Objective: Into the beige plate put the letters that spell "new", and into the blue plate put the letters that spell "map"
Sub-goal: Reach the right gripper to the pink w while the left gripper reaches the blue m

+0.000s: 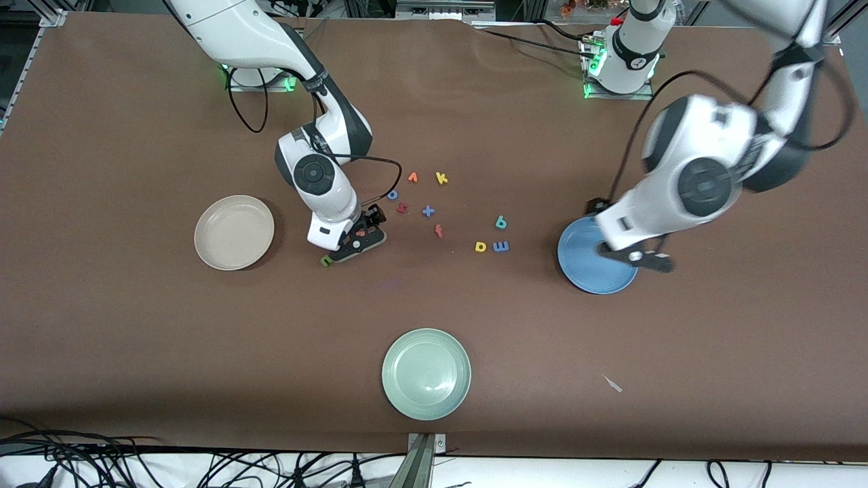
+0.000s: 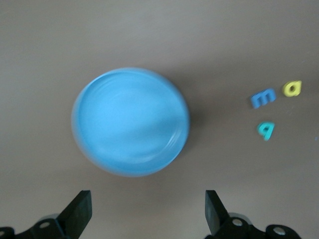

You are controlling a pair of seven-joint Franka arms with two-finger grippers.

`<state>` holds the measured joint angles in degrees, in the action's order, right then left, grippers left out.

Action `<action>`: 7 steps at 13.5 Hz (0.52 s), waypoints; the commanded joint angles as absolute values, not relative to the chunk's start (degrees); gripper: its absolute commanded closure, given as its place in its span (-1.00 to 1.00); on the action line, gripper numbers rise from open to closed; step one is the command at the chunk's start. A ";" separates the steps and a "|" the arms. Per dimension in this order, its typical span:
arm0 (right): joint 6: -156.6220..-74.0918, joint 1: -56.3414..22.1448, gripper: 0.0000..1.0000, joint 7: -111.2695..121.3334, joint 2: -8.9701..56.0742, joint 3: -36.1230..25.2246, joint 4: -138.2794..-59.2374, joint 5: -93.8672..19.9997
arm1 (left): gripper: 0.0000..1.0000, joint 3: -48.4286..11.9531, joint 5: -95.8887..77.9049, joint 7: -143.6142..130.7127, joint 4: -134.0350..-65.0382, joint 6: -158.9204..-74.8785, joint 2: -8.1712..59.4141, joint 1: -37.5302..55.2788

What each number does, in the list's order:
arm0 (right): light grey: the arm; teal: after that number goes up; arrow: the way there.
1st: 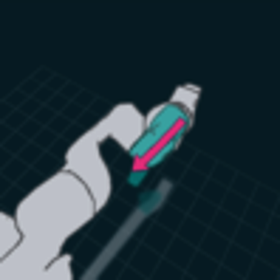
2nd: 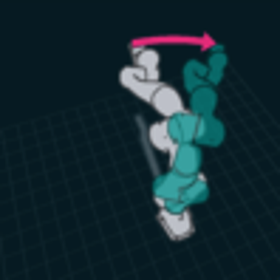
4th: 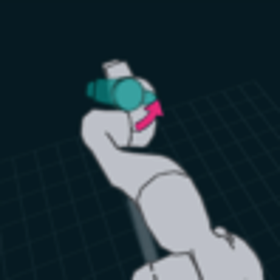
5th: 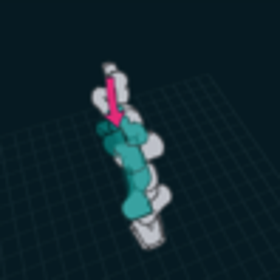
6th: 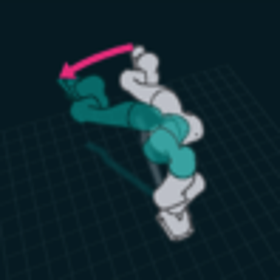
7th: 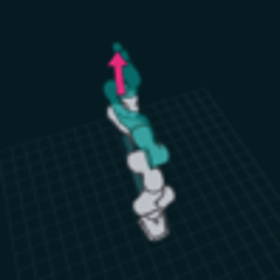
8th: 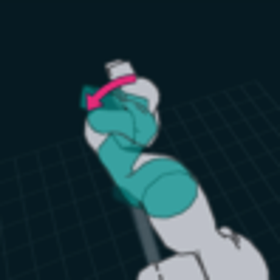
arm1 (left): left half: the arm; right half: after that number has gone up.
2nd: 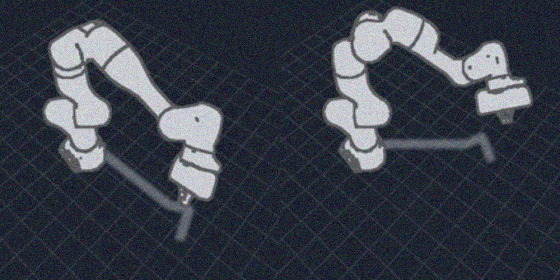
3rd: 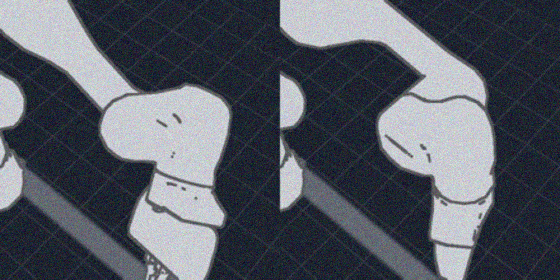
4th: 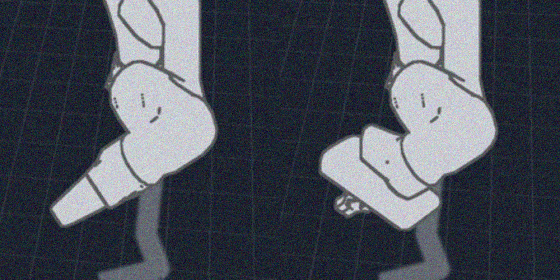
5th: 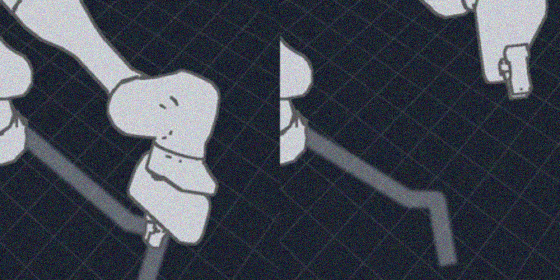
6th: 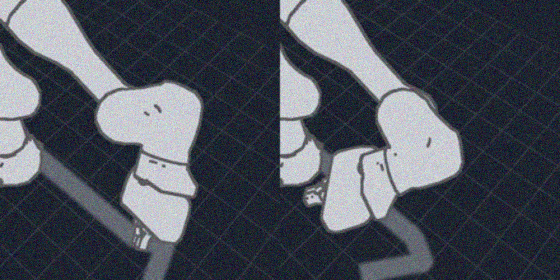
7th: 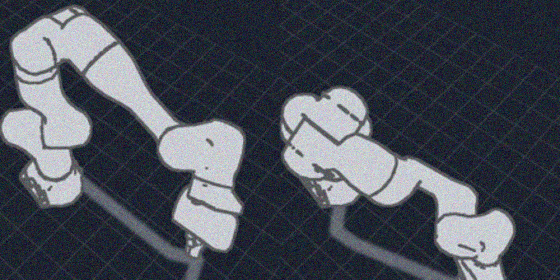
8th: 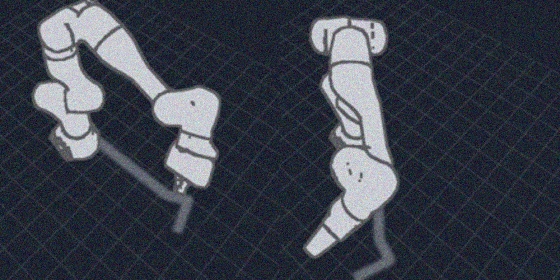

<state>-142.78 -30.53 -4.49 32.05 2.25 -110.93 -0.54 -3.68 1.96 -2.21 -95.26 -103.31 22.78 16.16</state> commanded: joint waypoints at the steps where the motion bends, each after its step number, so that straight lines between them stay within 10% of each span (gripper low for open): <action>1: -145.37 -30.67 -0.95 -1.16 31.03 2.11 -113.90 0.44 | -1.00 -3.16 0.88 -1.15 -93.43 -104.41 25.48 19.50; 7: -148.70 -30.76 -0.76 -0.88 32.87 2.11 -113.47 0.44 | -0.99 -8.52 -0.97 15.96 -93.60 -114.14 31.46 21.01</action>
<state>-146.42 -30.53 -1.51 32.24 2.21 -113.07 -0.25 -7.90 1.09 8.02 -94.87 -110.72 28.68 21.16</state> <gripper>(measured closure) 0.110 0.000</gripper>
